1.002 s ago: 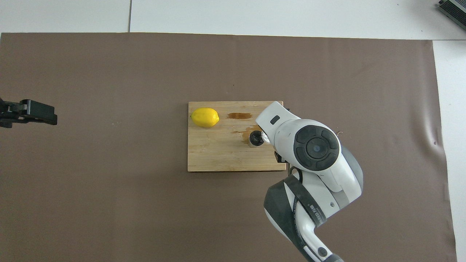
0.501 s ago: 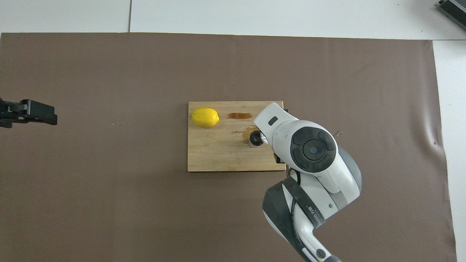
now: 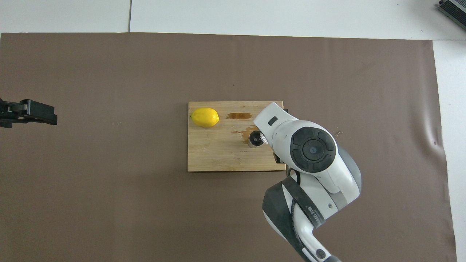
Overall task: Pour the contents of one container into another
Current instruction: 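Tilt the clear cup with the right gripper to pour into the steel cup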
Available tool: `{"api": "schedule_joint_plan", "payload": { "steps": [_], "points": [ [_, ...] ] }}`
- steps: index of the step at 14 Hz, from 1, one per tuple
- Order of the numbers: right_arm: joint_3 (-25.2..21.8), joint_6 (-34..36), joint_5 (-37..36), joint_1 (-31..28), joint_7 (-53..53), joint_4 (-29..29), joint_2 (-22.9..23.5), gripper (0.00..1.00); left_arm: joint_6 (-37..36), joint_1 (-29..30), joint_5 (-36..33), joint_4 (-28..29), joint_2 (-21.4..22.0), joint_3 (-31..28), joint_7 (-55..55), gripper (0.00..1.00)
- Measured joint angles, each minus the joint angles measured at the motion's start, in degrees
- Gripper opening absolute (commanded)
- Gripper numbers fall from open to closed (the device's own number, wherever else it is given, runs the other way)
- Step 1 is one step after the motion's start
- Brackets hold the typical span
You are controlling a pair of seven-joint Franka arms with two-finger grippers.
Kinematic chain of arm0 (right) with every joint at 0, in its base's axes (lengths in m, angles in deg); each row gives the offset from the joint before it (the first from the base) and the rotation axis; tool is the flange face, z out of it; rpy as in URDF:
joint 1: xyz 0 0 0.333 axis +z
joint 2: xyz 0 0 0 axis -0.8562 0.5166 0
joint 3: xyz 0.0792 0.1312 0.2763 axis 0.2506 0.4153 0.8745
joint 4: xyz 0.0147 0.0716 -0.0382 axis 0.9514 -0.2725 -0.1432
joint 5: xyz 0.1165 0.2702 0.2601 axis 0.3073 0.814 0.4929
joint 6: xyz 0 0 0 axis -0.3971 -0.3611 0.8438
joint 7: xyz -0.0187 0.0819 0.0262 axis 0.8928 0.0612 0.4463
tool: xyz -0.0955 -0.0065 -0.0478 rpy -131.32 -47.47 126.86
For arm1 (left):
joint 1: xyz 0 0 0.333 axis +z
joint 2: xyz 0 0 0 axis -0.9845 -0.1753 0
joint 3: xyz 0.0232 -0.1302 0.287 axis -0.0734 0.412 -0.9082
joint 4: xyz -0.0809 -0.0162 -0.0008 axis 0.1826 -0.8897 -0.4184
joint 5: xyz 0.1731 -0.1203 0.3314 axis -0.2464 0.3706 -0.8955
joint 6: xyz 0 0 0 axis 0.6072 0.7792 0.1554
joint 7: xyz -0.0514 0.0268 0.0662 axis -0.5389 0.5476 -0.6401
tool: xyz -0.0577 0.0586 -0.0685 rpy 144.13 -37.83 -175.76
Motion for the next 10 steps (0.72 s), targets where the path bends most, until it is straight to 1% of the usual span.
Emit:
{"api": "schedule_joint_plan", "payload": {
  "steps": [10],
  "points": [
    [-0.02,-0.03,0.53,-0.15,-1.21,0.32,0.0,0.3,0.0,0.0,0.0,0.0,0.0,0.0,0.0,1.0]
  ]
}}
